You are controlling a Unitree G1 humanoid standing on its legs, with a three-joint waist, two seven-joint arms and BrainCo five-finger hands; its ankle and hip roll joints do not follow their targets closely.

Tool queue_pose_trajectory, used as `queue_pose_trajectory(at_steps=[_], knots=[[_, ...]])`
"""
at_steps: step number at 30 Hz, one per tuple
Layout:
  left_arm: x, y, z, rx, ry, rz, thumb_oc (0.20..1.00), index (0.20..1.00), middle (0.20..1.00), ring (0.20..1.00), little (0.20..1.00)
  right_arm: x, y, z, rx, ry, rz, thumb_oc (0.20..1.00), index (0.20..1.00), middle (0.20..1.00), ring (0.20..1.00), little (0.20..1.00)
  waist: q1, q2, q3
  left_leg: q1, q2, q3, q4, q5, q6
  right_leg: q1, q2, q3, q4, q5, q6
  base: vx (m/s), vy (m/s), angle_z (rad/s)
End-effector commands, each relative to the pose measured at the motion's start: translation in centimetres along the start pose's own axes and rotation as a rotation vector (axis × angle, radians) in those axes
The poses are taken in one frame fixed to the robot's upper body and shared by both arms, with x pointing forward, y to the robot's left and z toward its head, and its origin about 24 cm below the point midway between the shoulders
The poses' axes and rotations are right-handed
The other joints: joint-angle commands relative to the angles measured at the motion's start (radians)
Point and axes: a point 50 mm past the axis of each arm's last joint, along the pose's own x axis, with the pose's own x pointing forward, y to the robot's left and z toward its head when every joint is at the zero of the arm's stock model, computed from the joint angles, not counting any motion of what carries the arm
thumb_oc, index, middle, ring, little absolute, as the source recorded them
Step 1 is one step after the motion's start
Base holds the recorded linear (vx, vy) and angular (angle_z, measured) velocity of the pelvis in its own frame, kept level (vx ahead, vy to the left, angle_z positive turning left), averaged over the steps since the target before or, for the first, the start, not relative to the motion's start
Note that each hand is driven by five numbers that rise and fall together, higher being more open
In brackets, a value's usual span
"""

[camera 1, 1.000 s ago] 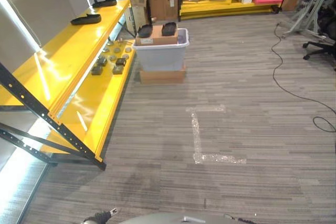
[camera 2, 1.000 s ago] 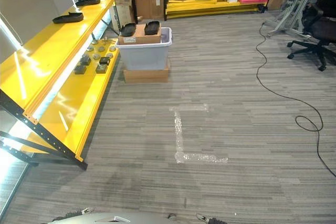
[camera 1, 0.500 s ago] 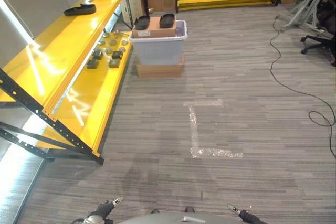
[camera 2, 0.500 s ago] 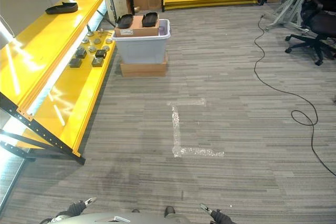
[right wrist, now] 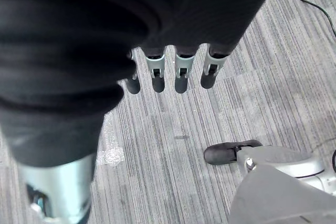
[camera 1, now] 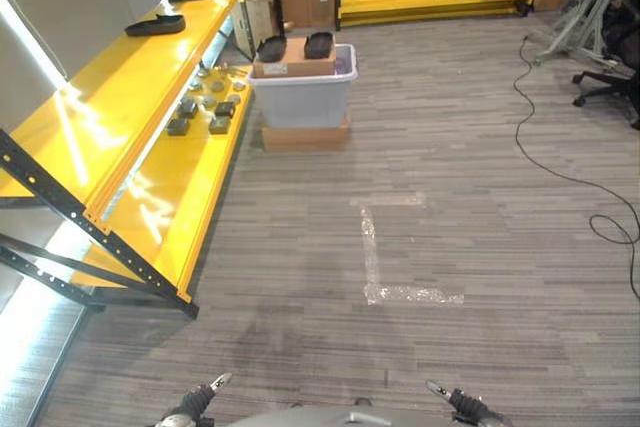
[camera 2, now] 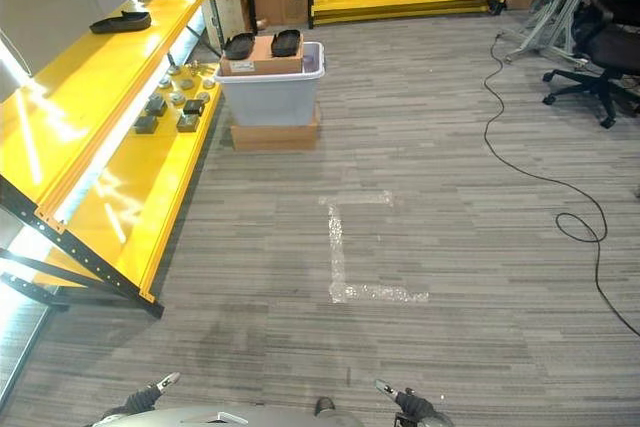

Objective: Move parts from the plastic box to the shelf.

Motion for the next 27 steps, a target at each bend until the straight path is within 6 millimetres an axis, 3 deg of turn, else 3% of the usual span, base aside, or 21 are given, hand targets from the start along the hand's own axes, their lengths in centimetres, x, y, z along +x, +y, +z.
queue_pose_trajectory(at_steps=[1,4,9,15,18,19,23,26,27], knots=[[0.2,1.2,0.7,-0.110,-0.015,0.041,1.000,1.000,1.000,1.000,1.000,-0.1,0.9,-1.4,0.000,0.058,0.018,1.000,1.000,1.000,1.000,1.000,0.004,-0.064,-0.043,0.000,0.013,-0.071,-0.029,-0.063,-0.040,0.036,-0.100,0.007,0.002,-0.085,0.119,0.00,0.000,0.00],[0.2,0.9,0.9,-0.153,-0.032,0.042,1.000,1.000,1.000,1.000,1.000,-0.1,0.9,-1.3,0.073,0.041,-0.012,1.000,1.000,1.000,1.000,1.000,0.001,-0.067,-0.043,0.005,0.013,-0.069,-0.025,-0.068,-0.040,0.041,-0.099,0.010,0.002,-0.089,0.120,0.00,0.000,0.00],[0.2,0.7,1.4,-0.154,-0.056,0.039,1.000,1.000,1.000,1.000,1.000,-0.1,0.7,-1.3,0.051,0.047,-0.012,1.000,1.000,1.000,1.000,1.000,0.004,-0.072,-0.035,0.002,0.008,-0.078,-0.008,-0.076,-0.038,0.044,-0.103,0.010,0.008,-0.089,0.120,0.00,0.010,-0.01],[0.1,1.7,1.2,-0.248,-0.063,0.066,1.000,1.000,1.000,1.000,1.000,0.0,0.8,-0.5,0.046,0.015,-0.013,1.000,1.000,1.000,1.000,1.000,0.015,-0.088,-0.029,-0.011,-0.006,-0.087,0.026,-0.095,-0.025,0.029,-0.117,0.010,0.055,-0.099,0.127,0.00,0.066,0.06],[0.2,2.0,1.8,-0.252,-0.081,0.081,1.000,1.000,1.000,1.000,1.000,0.2,1.8,0.7,0.038,-0.028,0.016,1.000,1.000,1.000,1.000,1.000,0.015,-0.092,-0.014,-0.022,-0.016,-0.082,0.047,-0.107,-0.007,-0.028,-0.124,0.033,0.143,-0.109,0.138,-0.06,0.134,-0.01],[0.2,2.0,2.6,-0.223,-0.103,0.080,1.000,1.000,1.000,1.000,1.000,0.3,2.6,1.6,0.026,-0.056,0.039,1.000,1.000,1.000,1.000,1.000,0.013,-0.092,0.017,-0.029,-0.027,-0.066,0.072,-0.119,0.011,-0.089,-0.132,0.054,0.254,-0.095,0.164,-0.05,0.124,-0.08],[0.3,2.3,3.0,-0.182,-0.110,0.086,1.000,1.000,1.000,1.000,1.000,0.3,3.2,1.6,0.027,-0.058,0.051,1.000,1.000,1.000,1.000,1.000,0.004,-0.087,0.044,-0.034,-0.023,-0.067,0.089,-0.122,0.016,-0.146,-0.118,0.074,0.347,-0.097,0.168,-0.02,0.084,-0.27],[0.2,2.3,2.5,-0.161,-0.090,0.083,1.000,1.000,1.000,1.000,1.000,0.2,3.2,0.8,0.026,-0.033,0.048,1.000,1.000,1.000,1.000,1.000,0.004,-0.092,0.037,-0.024,-0.026,-0.063,0.080,-0.130,0.017,-0.148,-0.115,0.057,0.282,-0.088,0.155,0.09,0.009,-0.06],[0.2,2.4,2.1,-0.156,-0.073,0.083,1.000,1.000,1.000,1.000,1.000,0.1,3.0,0.0,0.061,-0.005,0.040,1.000,1.000,1.000,1.000,1.000,0.000,-0.095,0.034,-0.011,-0.031,-0.064,0.068,-0.134,0.016,-0.156,-0.106,0.052,0.221,-0.055,0.140,0.12,-0.029,-0.25]])
